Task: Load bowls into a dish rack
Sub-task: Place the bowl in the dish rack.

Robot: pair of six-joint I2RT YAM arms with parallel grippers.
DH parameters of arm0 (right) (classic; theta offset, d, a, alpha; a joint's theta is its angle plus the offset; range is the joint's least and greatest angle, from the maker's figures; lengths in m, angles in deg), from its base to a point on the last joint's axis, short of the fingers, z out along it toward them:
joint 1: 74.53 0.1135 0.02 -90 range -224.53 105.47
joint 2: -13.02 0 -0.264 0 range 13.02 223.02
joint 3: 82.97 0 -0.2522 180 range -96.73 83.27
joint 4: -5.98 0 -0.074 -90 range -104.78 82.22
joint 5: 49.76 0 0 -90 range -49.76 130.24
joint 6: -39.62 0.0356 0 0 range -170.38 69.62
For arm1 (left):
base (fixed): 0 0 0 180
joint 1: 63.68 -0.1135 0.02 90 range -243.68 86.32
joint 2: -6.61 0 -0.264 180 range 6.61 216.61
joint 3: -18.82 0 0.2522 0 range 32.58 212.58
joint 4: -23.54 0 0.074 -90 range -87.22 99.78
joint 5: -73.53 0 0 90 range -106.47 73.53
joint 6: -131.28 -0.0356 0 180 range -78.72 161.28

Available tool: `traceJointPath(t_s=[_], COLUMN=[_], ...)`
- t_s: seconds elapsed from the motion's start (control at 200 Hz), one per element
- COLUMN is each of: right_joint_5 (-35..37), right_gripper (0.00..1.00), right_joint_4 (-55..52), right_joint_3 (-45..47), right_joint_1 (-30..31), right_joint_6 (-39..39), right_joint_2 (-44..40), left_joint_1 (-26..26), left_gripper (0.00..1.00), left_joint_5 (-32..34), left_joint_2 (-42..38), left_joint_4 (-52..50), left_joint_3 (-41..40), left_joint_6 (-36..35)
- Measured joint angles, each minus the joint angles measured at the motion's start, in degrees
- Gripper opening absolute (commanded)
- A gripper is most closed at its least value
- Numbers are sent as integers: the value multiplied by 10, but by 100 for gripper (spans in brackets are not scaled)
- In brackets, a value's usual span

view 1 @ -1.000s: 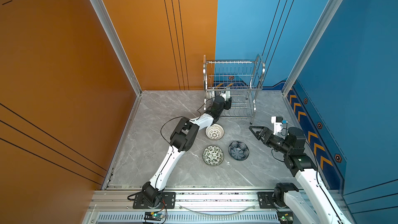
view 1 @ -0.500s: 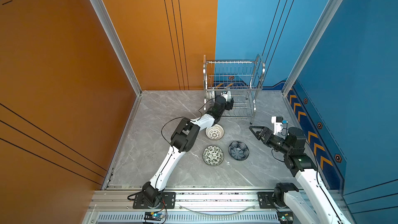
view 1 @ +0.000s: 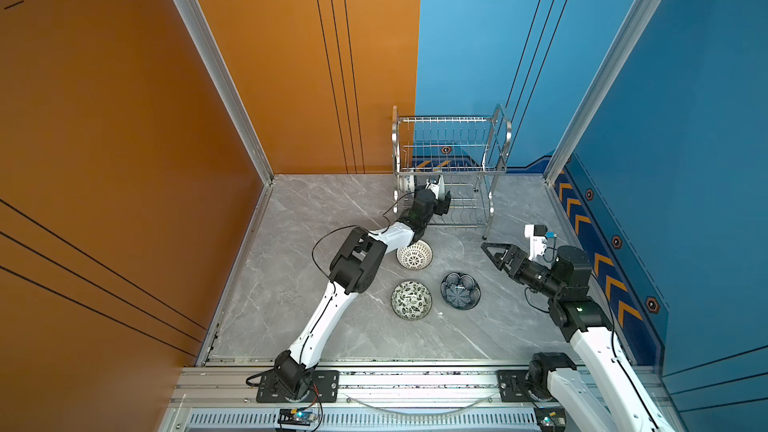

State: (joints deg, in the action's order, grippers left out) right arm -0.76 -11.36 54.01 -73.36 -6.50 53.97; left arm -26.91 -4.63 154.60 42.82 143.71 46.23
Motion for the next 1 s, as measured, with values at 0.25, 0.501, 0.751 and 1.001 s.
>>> traceJointPath(t_s=[0.25,0.501,0.751,1.001], right_joint_5=[0,0,0,0], right_gripper=[100,100,100,100], right_joint_4=[0,0,0,0], right_joint_3=[0,0,0,0], right_joint_1=[0,0,0,0], right_joint_6=[0,0,0,3], right_joint_2=[-1,-1,-8,-12], left_joint_1=[1,3,9,12], left_gripper=[85,85,85,85], left_joint_5=[0,5,5,6], left_joint_2=[-9,-32,-50,-71], left_joint_4=[6,10,32,42], left_joint_3=[-21,-35,-57,-83], left_joint_6=[-3,-10,-11,-10])
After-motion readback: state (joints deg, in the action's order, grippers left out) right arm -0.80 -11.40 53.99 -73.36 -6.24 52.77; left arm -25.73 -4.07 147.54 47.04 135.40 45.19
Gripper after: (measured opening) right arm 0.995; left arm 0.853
